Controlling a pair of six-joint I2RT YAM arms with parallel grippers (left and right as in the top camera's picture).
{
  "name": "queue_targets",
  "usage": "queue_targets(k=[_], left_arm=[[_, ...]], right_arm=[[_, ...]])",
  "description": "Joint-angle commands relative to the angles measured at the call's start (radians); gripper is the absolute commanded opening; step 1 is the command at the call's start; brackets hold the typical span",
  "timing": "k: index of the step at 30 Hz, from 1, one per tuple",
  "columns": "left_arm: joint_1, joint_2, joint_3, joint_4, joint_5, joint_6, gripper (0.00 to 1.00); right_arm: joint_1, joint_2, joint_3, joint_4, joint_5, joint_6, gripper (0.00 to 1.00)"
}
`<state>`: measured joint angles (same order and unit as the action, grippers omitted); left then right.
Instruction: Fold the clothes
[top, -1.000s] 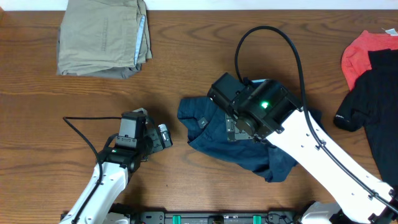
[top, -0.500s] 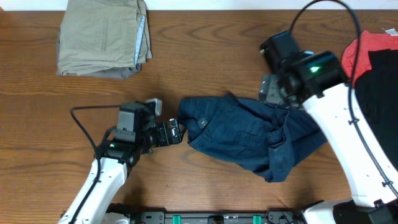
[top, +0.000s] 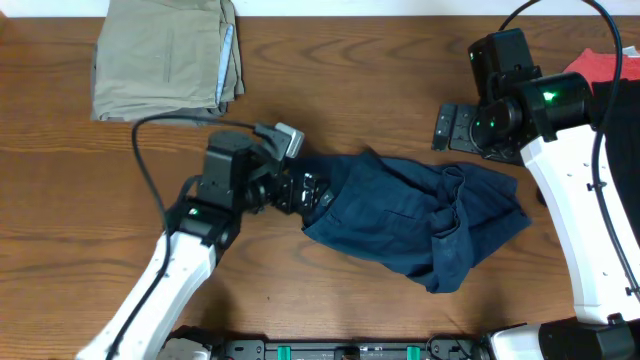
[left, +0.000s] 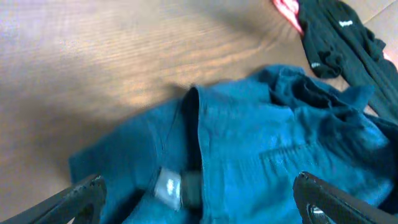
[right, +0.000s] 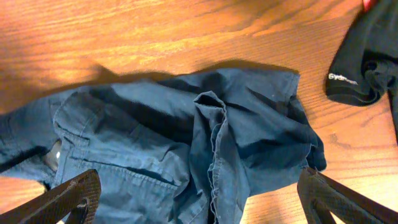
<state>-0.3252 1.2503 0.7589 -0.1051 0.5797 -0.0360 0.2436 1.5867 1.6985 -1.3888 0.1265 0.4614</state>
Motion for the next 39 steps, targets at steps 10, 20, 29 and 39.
queue_targets(k=[10, 20, 29, 39], left_arm=[[-0.026, 0.329, 0.023, 0.368, 0.161, -0.086, 0.97], [-0.108, 0.526, 0.027, 0.566, 0.202, -0.156, 0.97], [-0.138, 0.555, 0.027, 0.611, 0.207, -0.187, 0.89], [-0.138, 0.554, 0.027, 0.612, 0.338, -0.188, 0.28]], right_arm=[[-0.001, -0.003, -0.001, -0.002, -0.012, -0.048, 0.99], [0.000, -0.003, -0.001, 0.002, -0.019, -0.048, 0.99], [0.000, -0.003, -0.001, 0.002, -0.019, -0.048, 0.99], [0.000, -0.003, -0.005, 0.002, -0.019, -0.048, 0.99]])
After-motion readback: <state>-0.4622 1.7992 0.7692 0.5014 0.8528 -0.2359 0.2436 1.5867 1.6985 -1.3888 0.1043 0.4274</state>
